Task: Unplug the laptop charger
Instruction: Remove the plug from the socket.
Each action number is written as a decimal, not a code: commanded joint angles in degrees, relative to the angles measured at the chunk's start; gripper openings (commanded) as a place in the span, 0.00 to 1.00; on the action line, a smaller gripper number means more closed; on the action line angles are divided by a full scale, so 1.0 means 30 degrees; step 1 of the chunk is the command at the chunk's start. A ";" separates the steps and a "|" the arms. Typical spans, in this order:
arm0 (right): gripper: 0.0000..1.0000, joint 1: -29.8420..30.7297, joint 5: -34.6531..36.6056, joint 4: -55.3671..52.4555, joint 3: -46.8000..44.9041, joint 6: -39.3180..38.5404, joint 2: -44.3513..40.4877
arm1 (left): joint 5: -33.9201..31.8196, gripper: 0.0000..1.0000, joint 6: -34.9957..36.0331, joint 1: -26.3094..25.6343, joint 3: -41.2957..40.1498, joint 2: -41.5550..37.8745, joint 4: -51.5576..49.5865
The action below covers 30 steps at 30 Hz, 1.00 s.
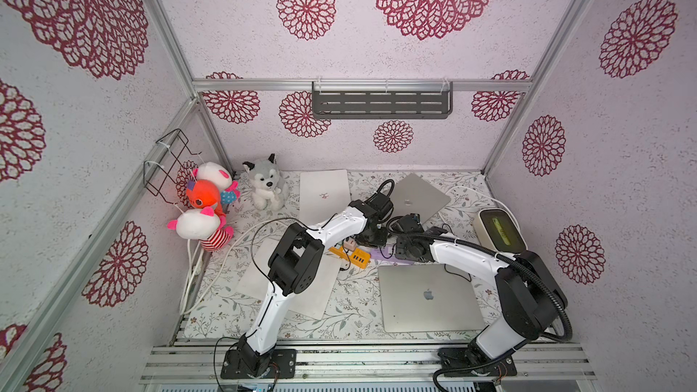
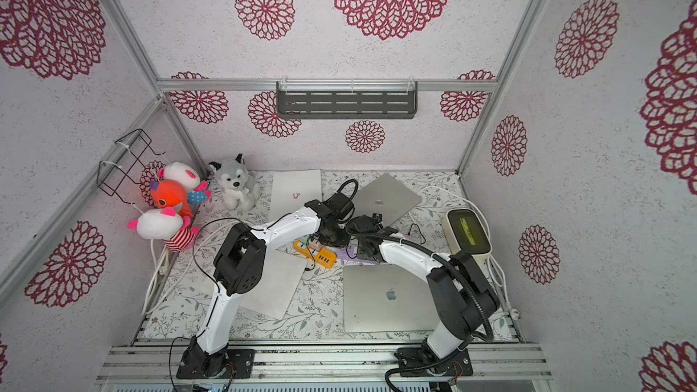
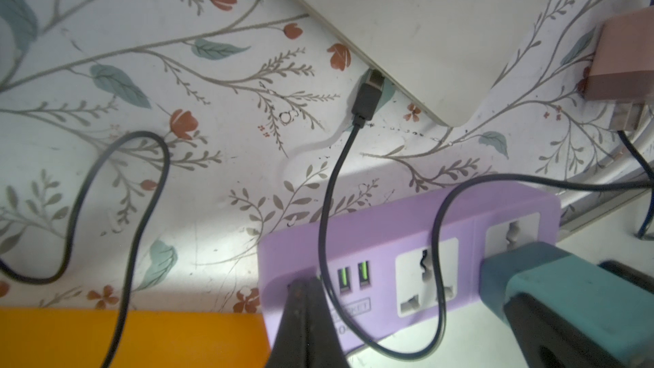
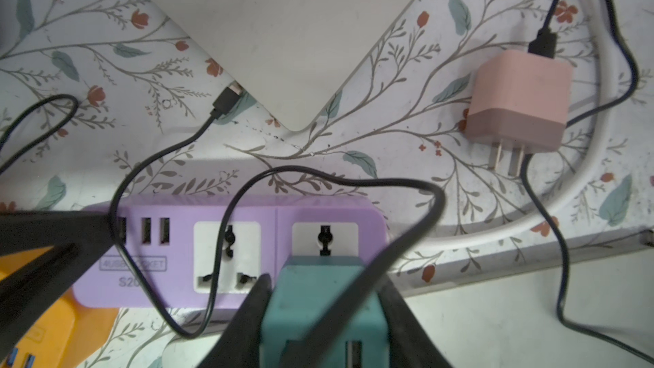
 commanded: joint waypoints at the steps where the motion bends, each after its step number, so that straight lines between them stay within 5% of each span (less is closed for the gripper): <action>1: 0.38 0.0010 0.0414 -0.0477 0.0583 -0.0213 0.0075 | -0.0024 0.00 -0.0155 0.0005 -0.0234 0.0546 -0.0352; 7: 0.35 -0.0532 -0.1157 0.1459 -0.0736 0.0642 -0.1261 | 0.0001 0.00 -0.0155 -0.0016 -0.0415 0.0530 -0.0281; 16: 0.34 -0.0094 0.0738 -0.0981 0.0830 -0.0307 0.0117 | 0.0038 0.00 -0.0187 -0.0028 -0.0296 0.0538 -0.0272; 23: 0.33 -0.0802 -0.2162 0.2515 -0.1367 0.0719 -0.1657 | 0.0050 0.00 -0.0186 -0.0028 -0.0384 0.0500 -0.0294; 30: 0.31 -0.0288 0.0443 -0.0902 0.0707 -0.0494 -0.0021 | -0.0025 0.00 -0.0185 -0.0028 -0.0368 0.0419 -0.0281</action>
